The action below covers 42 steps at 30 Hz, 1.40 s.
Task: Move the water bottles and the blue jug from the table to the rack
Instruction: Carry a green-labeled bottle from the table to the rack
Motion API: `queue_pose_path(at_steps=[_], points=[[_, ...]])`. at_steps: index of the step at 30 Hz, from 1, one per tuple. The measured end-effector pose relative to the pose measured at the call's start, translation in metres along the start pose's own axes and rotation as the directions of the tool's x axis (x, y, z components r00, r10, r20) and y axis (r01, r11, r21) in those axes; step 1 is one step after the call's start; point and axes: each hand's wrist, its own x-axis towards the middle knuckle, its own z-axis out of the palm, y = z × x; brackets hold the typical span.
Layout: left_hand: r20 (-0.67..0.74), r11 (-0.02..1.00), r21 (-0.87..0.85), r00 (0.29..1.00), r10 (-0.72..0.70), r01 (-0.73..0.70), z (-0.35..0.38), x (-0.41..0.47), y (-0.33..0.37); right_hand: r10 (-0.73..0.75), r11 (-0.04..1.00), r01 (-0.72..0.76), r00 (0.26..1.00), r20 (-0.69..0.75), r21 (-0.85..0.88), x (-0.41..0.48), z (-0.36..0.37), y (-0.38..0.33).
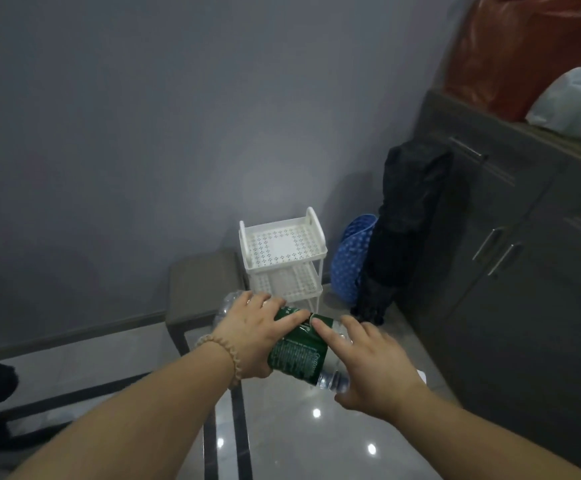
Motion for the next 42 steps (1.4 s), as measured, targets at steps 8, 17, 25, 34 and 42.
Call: queue_pose_path(at_steps=[8, 17, 25, 34, 42], points=[[0.028, 0.995, -0.018, 0.995, 0.099, -0.099, 0.017, 0.115, -0.078, 0.079, 0.994, -0.082, 0.996, 0.045, 0.075, 0.111, 0.007, 0.051], [0.155, 0.999, -0.024, 0.987, 0.048, -0.045, 0.046, 0.243, -0.155, 0.024, 0.990, -0.040, 0.993, 0.118, 0.137, 0.254, 0.020, 0.131], [0.153, 0.992, -0.026, 0.980, 0.125, -0.123, 0.075, 0.328, -0.227, 0.078, 0.983, -0.096, 0.990, 0.121, 0.157, 0.344, 0.026, 0.164], [0.160, 0.883, -0.026, 0.869, 0.467, -0.469, 0.143, 0.425, -0.303, 0.387, 0.891, -0.418, 0.903, 0.185, 0.176, 0.421, 0.077, 0.145], [0.155, 0.689, -0.036, 0.677, 0.719, -0.724, 0.195, 0.482, -0.316, 0.646, 0.698, -0.688, 0.725, 0.241, 0.198, 0.448, 0.115, 0.106]])
